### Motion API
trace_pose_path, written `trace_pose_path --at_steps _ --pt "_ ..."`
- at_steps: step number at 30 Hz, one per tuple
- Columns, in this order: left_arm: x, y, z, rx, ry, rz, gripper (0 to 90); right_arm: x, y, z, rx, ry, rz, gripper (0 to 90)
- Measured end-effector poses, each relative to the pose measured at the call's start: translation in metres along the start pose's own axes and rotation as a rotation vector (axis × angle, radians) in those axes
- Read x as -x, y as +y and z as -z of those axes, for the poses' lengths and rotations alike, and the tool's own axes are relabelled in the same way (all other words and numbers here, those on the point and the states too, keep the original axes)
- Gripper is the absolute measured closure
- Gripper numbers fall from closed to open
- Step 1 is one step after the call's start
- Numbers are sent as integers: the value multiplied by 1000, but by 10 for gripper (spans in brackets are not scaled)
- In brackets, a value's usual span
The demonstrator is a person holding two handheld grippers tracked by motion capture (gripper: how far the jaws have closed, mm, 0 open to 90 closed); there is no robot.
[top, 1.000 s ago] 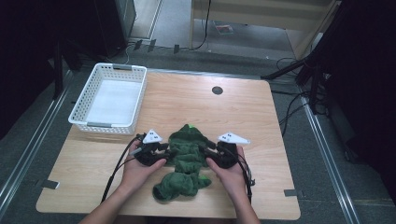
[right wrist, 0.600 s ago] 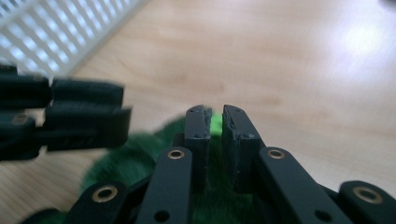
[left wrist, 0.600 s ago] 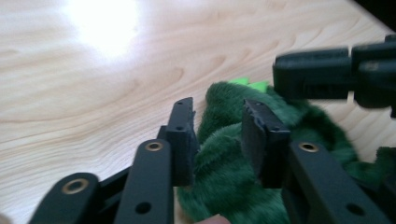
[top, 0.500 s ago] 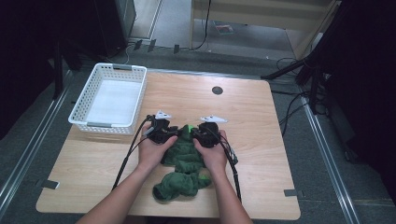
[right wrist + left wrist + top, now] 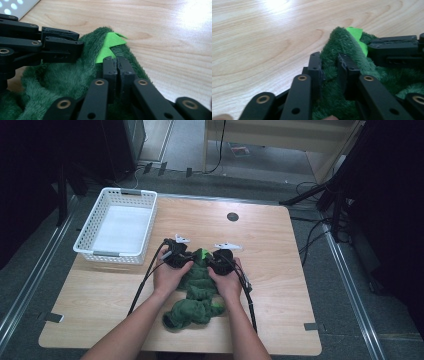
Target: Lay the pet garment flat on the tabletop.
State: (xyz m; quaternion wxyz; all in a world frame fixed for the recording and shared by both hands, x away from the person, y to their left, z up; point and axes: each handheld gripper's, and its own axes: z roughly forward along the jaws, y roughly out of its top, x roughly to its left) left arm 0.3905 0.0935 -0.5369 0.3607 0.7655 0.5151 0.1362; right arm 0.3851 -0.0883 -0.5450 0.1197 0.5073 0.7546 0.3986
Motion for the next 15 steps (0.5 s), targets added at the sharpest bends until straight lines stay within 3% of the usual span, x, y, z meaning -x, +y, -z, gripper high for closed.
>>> trace_pose_path --at_steps 1,2,3,6,7,9,10,11,12,13,15 --pt "-2 0 4 20 2 1 599 -1 1 7 37 -3 12 734" --pt "-3 -1 10 52 -15 5 599 -1 1 7 37 -3 12 734" --pt "-4 -3 20 105 -18 -9 587 0 -2 21 92 29 3 737" --pt "-2 -5 27 125 -26 -35 609 -1 -5 37 127 20 -5 753" --pt "1 -5 28 124 -53 -50 627 -6 -11 50 142 31 -10 762" --pt "7 -3 27 116 -80 -80 633 -10 -16 55 145 35 -11 762" --pt "10 -2 25 103 -88 -91 641 -21 -24 62 123 63 29 750" --pt "12 -1 21 84 -110 -81 641 -21 -24 62 123 63 29 750" --pt "13 0 16 56 -150 -62 647 -31 -34 63 86 81 75 733" --pt "13 0 11 24 -182 -52 647 -31 -34 63 86 81 75 733" --pt "17 -3 1 -15 -184 -74 656 -34 -42 60 36 77 120 724"
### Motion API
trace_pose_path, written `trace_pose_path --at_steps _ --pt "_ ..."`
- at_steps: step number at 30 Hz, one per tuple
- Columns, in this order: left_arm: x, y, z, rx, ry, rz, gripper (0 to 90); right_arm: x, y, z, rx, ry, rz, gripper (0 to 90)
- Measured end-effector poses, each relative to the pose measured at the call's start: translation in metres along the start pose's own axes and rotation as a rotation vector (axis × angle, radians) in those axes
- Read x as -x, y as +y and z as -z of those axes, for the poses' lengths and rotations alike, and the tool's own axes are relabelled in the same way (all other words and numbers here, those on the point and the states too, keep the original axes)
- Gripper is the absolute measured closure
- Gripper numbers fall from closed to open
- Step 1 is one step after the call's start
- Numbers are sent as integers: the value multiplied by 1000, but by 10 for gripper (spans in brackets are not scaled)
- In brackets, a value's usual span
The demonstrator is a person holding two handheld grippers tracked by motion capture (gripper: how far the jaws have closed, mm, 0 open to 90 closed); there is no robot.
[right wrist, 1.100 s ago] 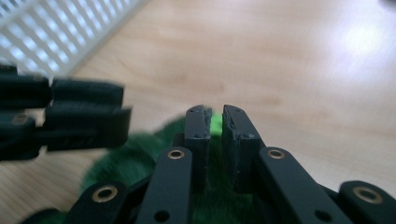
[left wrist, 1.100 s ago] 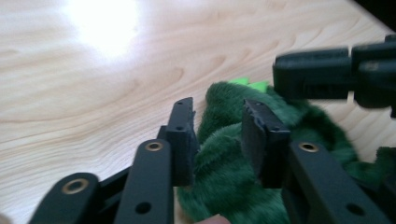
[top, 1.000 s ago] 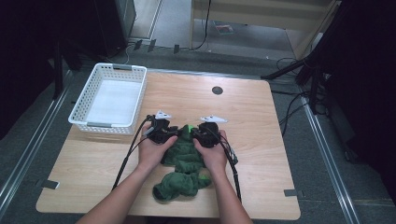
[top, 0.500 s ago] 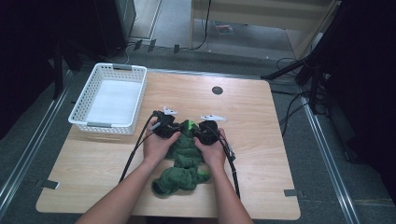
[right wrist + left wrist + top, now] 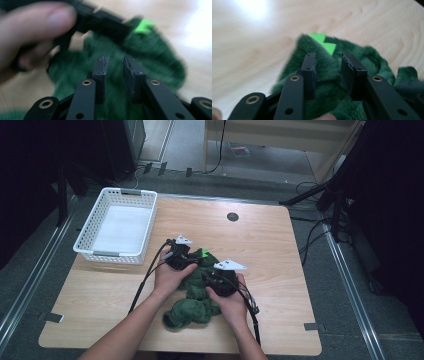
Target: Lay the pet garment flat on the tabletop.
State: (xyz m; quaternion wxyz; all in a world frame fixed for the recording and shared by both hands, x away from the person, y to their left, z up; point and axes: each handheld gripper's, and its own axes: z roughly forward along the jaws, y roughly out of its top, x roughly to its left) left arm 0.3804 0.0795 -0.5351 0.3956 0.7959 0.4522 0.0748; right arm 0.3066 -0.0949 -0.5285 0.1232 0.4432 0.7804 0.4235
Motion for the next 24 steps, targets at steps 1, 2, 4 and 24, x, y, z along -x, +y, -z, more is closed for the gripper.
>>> trace_pose_path --at_steps 1,2,4,24 --pt "2 -2 -4 -20 8 -12 657 0 -4 -1 -17 -2 1 724" --pt "4 -2 -4 -19 19 -23 657 2 -10 -3 -37 12 -9 716" --pt "6 -1 -6 -20 38 -16 658 2 -13 -3 -43 18 -11 718" --pt "1 1 6 71 101 -17 494 35 -6 50 141 3 -107 620"
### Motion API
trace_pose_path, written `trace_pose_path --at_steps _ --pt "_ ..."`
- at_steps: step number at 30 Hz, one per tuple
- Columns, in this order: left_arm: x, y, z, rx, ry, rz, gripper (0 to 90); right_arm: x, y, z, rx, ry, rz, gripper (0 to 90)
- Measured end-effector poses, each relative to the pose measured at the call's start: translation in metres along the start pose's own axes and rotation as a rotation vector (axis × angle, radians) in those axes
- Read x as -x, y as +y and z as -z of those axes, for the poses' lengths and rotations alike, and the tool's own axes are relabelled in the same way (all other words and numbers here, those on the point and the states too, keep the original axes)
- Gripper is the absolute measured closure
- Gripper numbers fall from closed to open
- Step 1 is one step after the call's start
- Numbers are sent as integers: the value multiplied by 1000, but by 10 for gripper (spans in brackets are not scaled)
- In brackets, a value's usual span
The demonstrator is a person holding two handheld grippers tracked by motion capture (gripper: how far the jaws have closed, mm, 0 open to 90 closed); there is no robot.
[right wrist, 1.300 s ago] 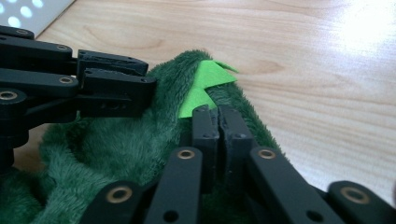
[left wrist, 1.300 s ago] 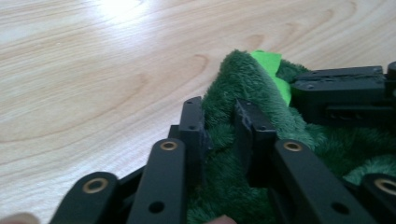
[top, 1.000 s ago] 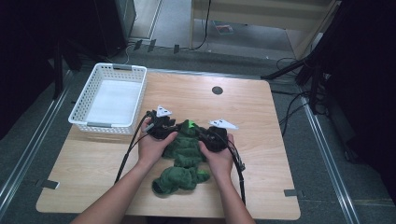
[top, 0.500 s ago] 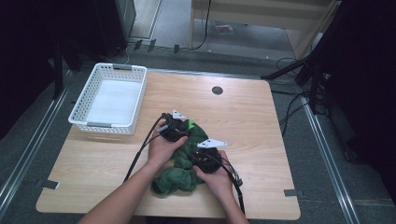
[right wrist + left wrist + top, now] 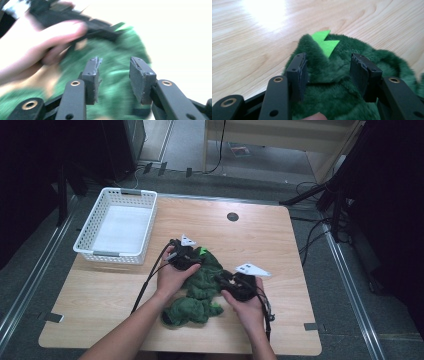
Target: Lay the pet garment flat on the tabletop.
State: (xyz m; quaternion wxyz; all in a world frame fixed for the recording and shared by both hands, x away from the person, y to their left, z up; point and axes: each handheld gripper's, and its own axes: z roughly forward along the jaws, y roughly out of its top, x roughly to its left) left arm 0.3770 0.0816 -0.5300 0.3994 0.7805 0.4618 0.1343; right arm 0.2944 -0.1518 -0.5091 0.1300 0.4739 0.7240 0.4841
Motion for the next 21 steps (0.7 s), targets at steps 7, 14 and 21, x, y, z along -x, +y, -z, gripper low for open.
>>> trace_pose_path --at_steps 7,14,21 --pt "10 -9 -6 -71 -5 -75 546 4 -14 -16 -124 11 -6 662" --pt "10 -11 -10 -54 80 -110 575 13 -22 -16 -156 -30 -35 798" --pt "8 -7 -16 -37 138 -77 585 20 -23 -9 -131 -70 -55 800"
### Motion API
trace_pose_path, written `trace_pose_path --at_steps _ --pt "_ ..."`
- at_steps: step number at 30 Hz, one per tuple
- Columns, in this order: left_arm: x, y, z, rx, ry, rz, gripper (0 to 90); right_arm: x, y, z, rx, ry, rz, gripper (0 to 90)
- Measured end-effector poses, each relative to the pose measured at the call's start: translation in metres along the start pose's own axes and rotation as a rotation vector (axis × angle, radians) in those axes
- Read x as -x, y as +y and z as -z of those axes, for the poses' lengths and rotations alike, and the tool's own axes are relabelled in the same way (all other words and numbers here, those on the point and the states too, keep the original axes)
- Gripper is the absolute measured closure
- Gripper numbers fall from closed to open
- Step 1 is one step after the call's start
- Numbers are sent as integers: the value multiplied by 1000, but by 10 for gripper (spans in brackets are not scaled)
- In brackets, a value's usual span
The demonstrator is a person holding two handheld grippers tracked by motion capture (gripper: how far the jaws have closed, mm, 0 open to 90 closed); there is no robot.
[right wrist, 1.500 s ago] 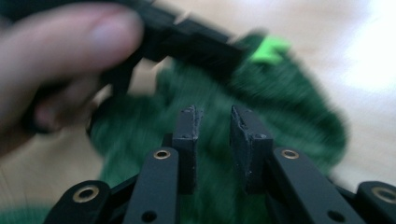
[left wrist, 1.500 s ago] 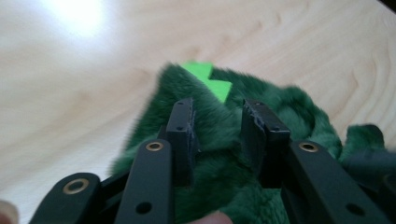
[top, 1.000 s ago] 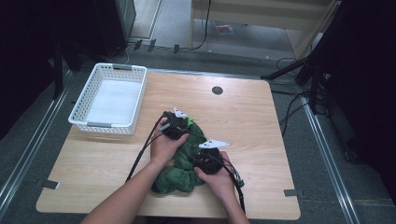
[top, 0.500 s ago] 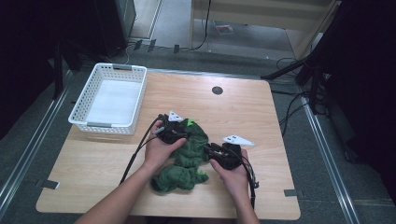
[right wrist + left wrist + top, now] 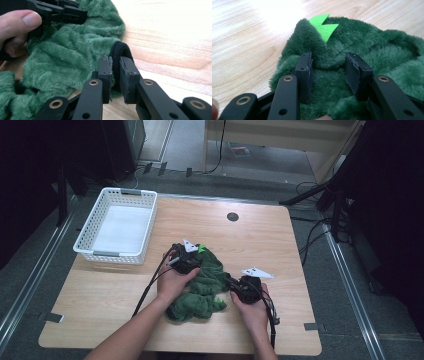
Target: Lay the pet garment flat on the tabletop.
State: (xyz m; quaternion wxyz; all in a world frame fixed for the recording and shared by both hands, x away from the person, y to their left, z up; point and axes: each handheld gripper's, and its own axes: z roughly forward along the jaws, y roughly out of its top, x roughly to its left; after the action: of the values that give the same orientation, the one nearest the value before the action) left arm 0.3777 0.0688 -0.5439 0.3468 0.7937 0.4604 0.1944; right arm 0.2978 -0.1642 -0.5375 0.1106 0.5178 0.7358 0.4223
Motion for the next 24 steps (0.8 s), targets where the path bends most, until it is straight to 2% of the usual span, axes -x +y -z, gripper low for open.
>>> trace_pose_path --at_steps 2,3,4,5,6,7,11,12,13,15,17,18,19,21,22,24 --pt "-1 2 -1 -6 -16 14 584 -1 0 -1 16 7 2 745" --pt "-3 2 0 13 -49 23 575 -2 2 1 33 40 3 725" --pt "-4 1 1 31 -81 25 562 -2 2 1 34 54 3 723" --pt "-5 0 4 66 -127 23 543 -2 3 2 37 61 10 724" --pt "-6 0 7 95 -144 24 543 -2 3 2 37 61 10 724" --pt "-6 0 10 110 -149 20 530 -2 3 2 30 62 15 725" --pt "-14 1 26 160 -157 58 512 0 4 2 30 46 14 725" --pt "-15 1 31 166 -161 73 509 1 5 6 75 28 4 737" --pt "-16 0 35 172 -167 83 509 1 5 6 75 28 4 737" --pt "-17 -6 43 167 -179 82 511 2 7 10 116 23 -9 739" --pt "-15 -14 48 158 -191 62 527 2 7 11 130 22 -19 733" --pt "-14 -19 50 157 -188 56 549 2 6 6 103 27 -21 719" --pt "-13 -23 53 146 -189 41 549 2 6 6 103 27 -21 719" --pt "-12 -31 56 127 -167 25 577 0 3 -1 70 31 -9 726" --pt "-12 -34 57 103 -153 8 596 -2 1 -4 57 32 -5 735" --pt "-13 -39 55 61 -138 13 632 -4 0 -8 29 31 11 759"
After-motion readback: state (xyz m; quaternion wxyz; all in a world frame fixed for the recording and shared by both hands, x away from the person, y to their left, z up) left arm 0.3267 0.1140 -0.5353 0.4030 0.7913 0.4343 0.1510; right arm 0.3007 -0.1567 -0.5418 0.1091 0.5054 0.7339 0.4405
